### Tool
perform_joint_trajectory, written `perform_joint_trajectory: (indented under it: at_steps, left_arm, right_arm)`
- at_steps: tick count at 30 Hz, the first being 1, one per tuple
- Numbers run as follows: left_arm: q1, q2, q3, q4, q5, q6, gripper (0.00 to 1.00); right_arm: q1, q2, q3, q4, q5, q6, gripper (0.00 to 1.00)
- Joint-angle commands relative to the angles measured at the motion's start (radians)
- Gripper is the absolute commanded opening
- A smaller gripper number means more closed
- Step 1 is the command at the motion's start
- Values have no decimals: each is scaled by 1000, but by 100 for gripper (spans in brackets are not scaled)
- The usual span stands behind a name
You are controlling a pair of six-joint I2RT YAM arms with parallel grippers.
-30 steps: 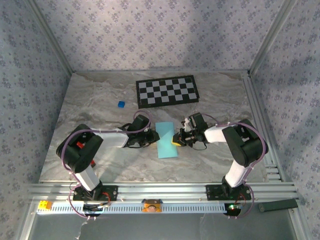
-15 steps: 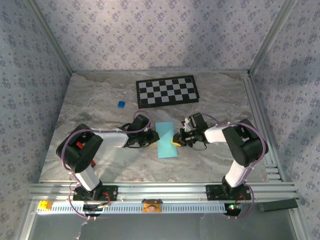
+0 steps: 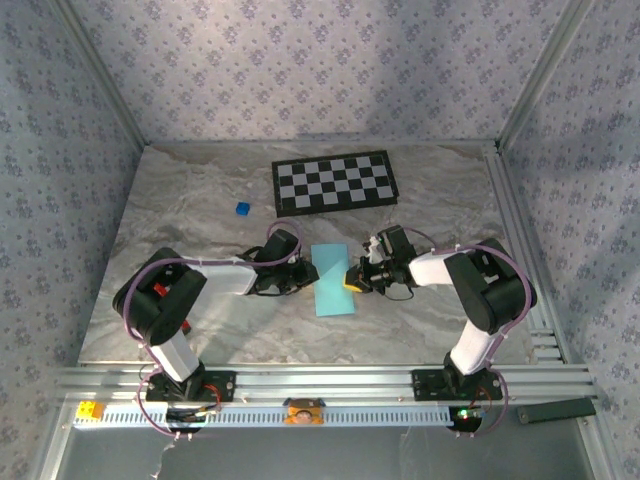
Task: Fold a paper plane with a square sheet of paper (pick it up from the middle)
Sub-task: Third fold the triangle at the center of the table.
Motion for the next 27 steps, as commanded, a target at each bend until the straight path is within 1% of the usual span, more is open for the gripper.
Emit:
perform_joint_trajectory:
  at_steps: [1,18,24,27]
  left_arm:
    - [-12,31,6,76,39,4,19]
    - [-11,21,-22,139,42,6,19]
    - [-12,11,-29,130,27,2,20]
    - [-11,6,-30,125,25,4,23]
  right_arm:
    - [-11,28,-34,-71,81,15,2]
    - [-12,29,-35,-70,87,14,2]
    - [-11,26,-37,-70,87,15,2]
    - [-11,24,-37,-71,86,15,2]
